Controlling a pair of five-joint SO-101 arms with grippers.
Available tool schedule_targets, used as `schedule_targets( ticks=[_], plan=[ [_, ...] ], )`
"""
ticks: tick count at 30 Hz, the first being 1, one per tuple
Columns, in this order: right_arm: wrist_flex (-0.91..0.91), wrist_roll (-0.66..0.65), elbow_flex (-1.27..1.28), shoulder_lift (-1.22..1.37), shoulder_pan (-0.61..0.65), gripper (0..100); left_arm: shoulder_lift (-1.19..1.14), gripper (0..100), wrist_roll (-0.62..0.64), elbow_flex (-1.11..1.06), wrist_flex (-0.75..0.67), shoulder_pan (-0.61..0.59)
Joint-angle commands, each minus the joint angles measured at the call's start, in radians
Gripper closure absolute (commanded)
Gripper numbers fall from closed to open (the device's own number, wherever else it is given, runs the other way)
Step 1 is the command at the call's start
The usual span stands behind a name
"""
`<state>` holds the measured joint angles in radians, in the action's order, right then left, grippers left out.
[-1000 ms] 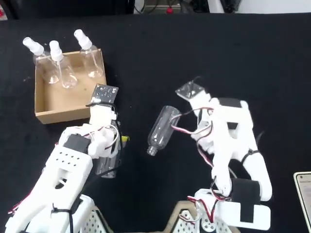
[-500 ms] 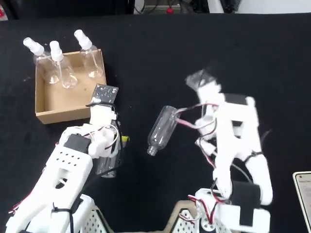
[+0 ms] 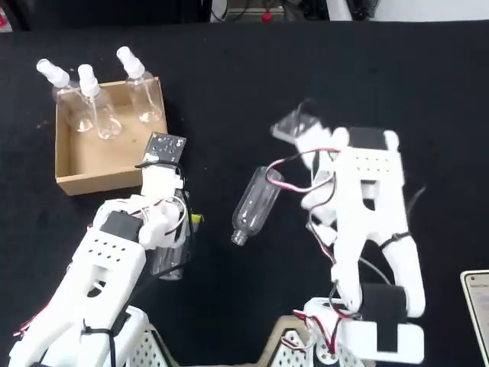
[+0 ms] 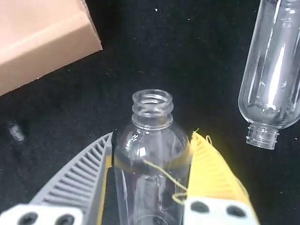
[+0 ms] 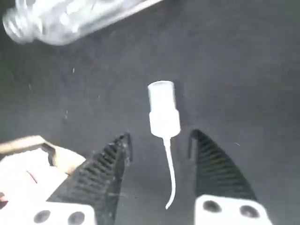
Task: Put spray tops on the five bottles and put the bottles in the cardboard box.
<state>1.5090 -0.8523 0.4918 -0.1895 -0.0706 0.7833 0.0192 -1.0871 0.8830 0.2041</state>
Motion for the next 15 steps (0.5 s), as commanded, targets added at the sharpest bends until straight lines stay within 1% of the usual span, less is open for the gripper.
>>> schedule_targets(
  ticks=[1, 9, 13, 15],
  plan=[
    [-0.120, -0.052, 0.110, -0.013, 0.015, 77.9, 0.021, 87, 0.002, 0.005, -0.014, 0.005],
    [-0.399, -0.057, 0.332, -0.031, 0.023, 78.3, 0.021, 87, 0.002, 0.005, -0.014, 0.005],
    [-0.482, -0.057, 0.372, -0.013, 0.021, 78.5, 0.021, 87, 0.002, 0.005, -0.014, 0.005],
    [-0.497, -0.057, 0.374, 0.004, 0.021, 82.6, 0.021, 87, 0.002, 0.005, -0.014, 0.005]
  ],
)
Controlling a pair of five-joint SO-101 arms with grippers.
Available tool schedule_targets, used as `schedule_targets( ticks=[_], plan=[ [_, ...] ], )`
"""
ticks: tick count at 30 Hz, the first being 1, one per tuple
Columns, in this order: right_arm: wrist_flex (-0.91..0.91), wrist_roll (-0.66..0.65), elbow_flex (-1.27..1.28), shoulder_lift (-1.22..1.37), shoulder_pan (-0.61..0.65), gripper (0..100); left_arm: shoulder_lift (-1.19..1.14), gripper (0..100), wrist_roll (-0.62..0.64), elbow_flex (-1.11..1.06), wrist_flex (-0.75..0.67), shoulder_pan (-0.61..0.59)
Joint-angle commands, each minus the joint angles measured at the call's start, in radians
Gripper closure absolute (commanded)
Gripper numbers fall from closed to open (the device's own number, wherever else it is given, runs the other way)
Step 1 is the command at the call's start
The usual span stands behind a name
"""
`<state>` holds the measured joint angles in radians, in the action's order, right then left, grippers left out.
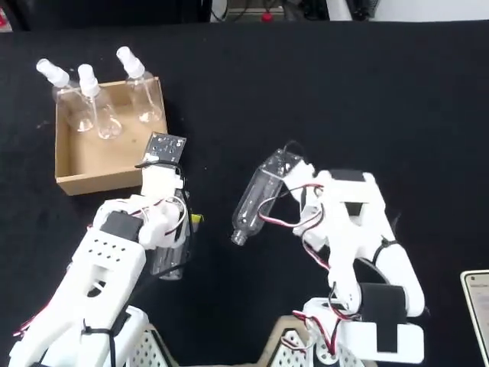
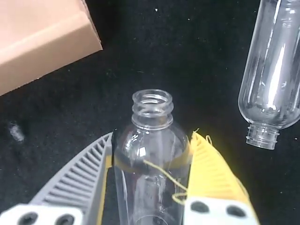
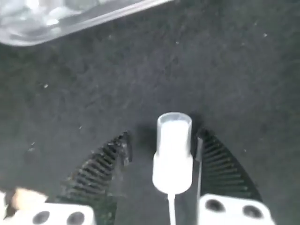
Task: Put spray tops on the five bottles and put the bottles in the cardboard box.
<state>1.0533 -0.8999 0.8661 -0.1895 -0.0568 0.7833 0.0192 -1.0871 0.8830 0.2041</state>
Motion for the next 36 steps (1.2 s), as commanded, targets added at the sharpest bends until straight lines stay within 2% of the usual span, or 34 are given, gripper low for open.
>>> schedule_targets(
  ticks=[1, 3, 5, 7, 13, 16, 23, 27, 33, 36],
  plan=[
    [-0.043, -0.009, -0.004, 0.012, 0.008, 87.6, 0.021, 87, 0.002, 0.005, -0.014, 0.005],
    [-0.046, -0.005, -0.012, 0.016, 0.008, 99.2, 0.021, 87, 0.002, 0.005, -0.014, 0.005],
    [-0.032, 0.009, -0.036, 0.016, 0.006, 96.2, 0.021, 87, 0.002, 0.005, -0.014, 0.005],
    [-0.029, 0.069, -0.085, 0.016, 0.005, 98.7, 0.021, 87, 0.002, 0.005, -0.014, 0.005],
    [-0.063, 0.381, -0.323, 0.025, 0.003, 98.2, 0.021, 87, 0.002, 0.005, -0.014, 0.005],
    [-0.118, 0.474, -0.352, 0.027, 0.011, 97.7, 0.021, 87, 0.002, 0.005, -0.014, 0.005],
    [-0.140, 0.480, -0.289, 0.134, 0.011, 80.7, 0.021, 87, 0.002, 0.005, -0.012, 0.005],
    [-0.121, 0.486, -0.337, 0.180, 0.003, 80.5, 0.021, 87, 0.002, 0.005, -0.012, 0.005],
    [0.048, 0.476, -0.472, 0.189, 0.028, 80.3, 0.021, 87, 0.002, -0.004, -0.015, 0.005],
    [0.060, 0.419, -0.489, 0.191, 0.031, 80.3, 0.021, 87, 0.002, -0.004, -0.015, 0.004]
  ],
)
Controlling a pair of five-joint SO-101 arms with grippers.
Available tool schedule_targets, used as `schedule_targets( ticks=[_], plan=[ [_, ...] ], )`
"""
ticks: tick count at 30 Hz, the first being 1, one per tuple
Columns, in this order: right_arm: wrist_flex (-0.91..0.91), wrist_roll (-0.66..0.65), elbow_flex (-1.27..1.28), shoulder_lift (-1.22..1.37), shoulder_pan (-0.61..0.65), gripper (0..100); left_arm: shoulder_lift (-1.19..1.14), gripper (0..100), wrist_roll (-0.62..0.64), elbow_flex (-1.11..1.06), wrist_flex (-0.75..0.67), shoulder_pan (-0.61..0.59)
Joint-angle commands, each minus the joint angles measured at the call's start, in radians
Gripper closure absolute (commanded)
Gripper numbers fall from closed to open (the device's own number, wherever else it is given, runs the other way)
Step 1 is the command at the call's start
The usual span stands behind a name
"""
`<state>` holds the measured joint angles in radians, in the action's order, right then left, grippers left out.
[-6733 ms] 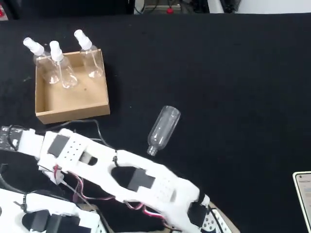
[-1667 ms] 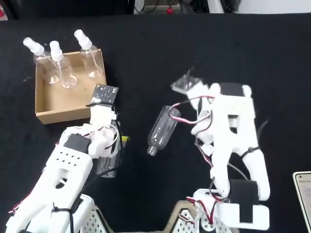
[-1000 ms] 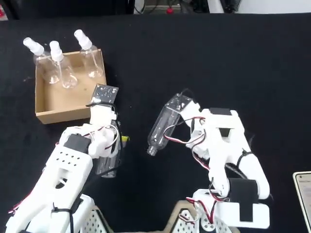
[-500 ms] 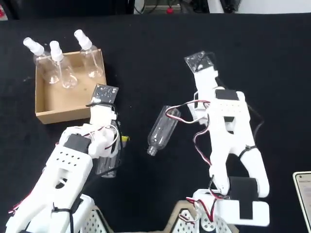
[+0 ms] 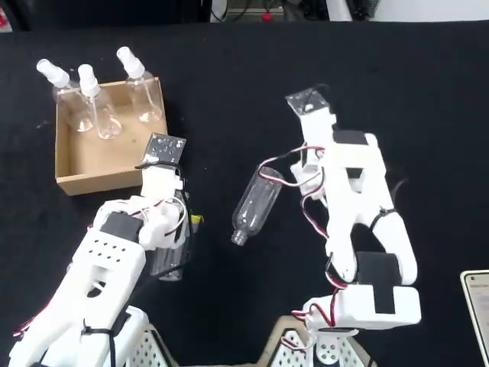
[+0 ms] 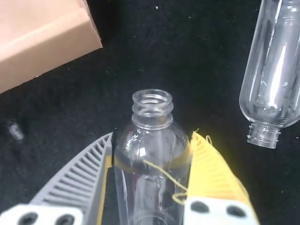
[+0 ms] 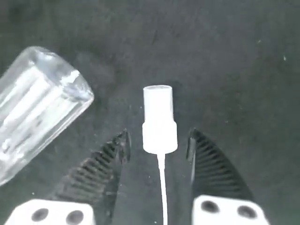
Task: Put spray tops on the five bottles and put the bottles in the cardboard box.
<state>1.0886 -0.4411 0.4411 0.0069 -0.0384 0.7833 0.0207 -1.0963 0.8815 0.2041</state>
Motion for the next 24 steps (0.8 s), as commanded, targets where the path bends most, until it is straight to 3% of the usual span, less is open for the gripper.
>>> schedule_targets(
  ticks=[1, 16, 21, 24],
  plan=[
    [0.023, -0.055, -0.064, -0.004, 0.012, 80.3, 0.021, 87, 0.000, 0.005, -0.014, 0.004],
    [-0.044, -0.069, -0.140, 0.243, -0.012, 80.9, 0.021, 87, 0.000, 0.005, -0.014, 0.004],
    [-0.046, -0.063, -0.159, 0.234, -0.040, 99.4, 0.021, 87, 0.000, 0.005, -0.014, 0.005],
    [-0.018, -0.061, -0.171, 0.179, -0.043, 96.0, 0.021, 87, 0.000, 0.005, -0.014, 0.013]
  ],
)
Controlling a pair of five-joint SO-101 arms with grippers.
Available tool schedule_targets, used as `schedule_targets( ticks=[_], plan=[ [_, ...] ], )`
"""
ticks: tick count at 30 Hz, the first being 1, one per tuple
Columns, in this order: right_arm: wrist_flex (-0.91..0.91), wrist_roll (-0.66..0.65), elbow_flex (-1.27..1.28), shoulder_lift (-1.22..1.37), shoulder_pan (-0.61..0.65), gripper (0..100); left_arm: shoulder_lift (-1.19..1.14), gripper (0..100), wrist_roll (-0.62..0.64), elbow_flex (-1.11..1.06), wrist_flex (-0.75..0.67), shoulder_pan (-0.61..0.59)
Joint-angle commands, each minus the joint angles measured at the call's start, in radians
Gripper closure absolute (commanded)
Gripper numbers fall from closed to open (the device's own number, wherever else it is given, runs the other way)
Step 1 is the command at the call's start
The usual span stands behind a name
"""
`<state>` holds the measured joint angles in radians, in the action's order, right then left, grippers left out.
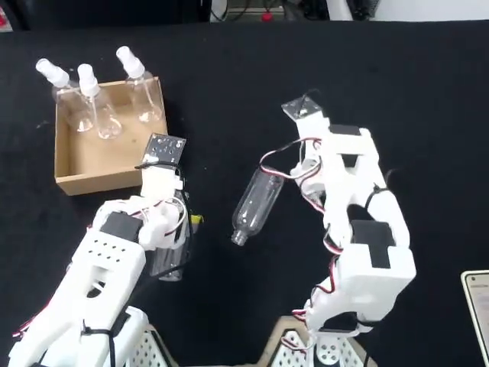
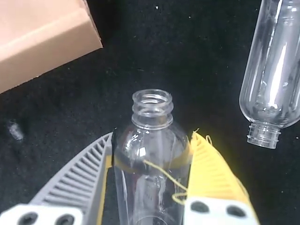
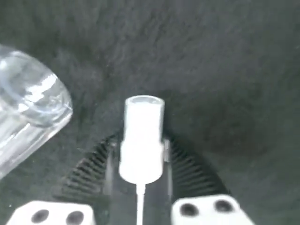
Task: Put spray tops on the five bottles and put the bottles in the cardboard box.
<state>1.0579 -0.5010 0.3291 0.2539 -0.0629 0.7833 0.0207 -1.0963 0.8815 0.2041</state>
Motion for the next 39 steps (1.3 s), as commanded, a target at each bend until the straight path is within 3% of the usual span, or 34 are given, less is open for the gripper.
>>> schedule_targets(
  ticks=[1, 4, 9, 17, 28, 39],
  plan=[
    [0.034, -0.002, -0.064, -0.096, -0.014, 96.0, 0.021, 87, 0.000, 0.005, -0.014, 0.013],
    [0.127, 0.026, -0.099, -0.217, 0.017, 96.0, 0.023, 87, 0.000, 0.022, -0.012, 0.015],
    [0.252, 0.190, -0.143, -0.470, 0.051, 96.0, 0.023, 87, 0.000, 0.105, -0.005, 0.015],
    [0.238, 0.397, -0.145, -0.779, 0.055, 96.0, 0.038, 87, -0.002, 0.150, -0.100, 0.016],
    [0.104, 0.674, -0.242, -0.886, 0.287, 95.7, 0.367, 87, 0.005, -0.185, -0.516, 0.007],
    [-0.201, 0.687, -0.328, -0.878, 0.443, 95.9, 0.643, 87, 0.006, -0.545, -0.908, 0.015]
  ],
)
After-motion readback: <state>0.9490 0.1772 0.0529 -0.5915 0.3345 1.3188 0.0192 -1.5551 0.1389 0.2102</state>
